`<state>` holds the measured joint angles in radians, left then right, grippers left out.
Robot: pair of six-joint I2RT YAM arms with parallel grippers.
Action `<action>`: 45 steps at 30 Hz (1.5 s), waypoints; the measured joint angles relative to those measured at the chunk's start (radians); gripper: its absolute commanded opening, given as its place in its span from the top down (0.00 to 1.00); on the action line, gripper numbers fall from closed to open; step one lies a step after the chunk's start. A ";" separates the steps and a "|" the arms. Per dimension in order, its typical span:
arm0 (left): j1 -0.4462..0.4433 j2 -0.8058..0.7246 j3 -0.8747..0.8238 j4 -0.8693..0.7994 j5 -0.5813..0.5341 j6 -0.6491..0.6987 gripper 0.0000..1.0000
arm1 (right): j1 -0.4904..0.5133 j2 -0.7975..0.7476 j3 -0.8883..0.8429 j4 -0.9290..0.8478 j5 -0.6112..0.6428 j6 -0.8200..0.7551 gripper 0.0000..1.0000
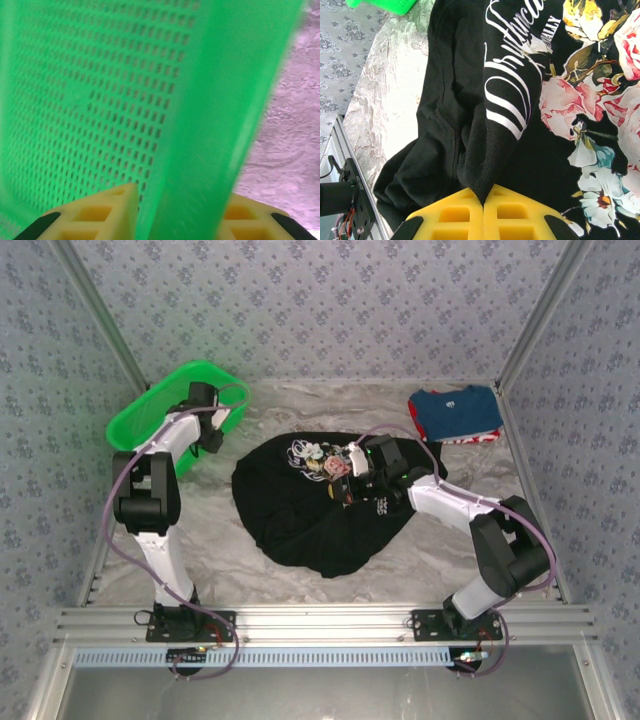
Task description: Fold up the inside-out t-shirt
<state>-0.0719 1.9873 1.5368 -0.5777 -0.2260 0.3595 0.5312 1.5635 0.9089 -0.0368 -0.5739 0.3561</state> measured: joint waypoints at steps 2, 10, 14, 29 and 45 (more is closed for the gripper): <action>0.000 0.000 0.000 -0.015 0.013 -0.038 0.70 | 0.000 0.007 0.000 0.004 0.000 0.000 1.00; 0.032 0.089 0.157 -0.076 -0.014 -0.106 0.81 | 0.000 0.015 0.000 0.006 -0.003 0.003 1.00; 0.073 0.194 0.330 -0.109 -0.040 -0.105 0.83 | 0.001 0.015 0.000 0.008 -0.002 0.004 1.00; 0.057 0.055 0.248 -0.084 0.088 -0.214 0.31 | 0.021 -0.007 0.039 -0.087 0.066 -0.024 1.00; -0.494 -0.458 -0.639 0.198 0.399 -0.458 0.27 | 0.016 -0.005 0.050 -0.137 0.080 -0.050 1.00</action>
<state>-0.5659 1.5295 0.8978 -0.3801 0.1726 -0.0982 0.5476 1.5589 0.9585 -0.1738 -0.4934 0.3061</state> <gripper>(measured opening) 0.750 0.062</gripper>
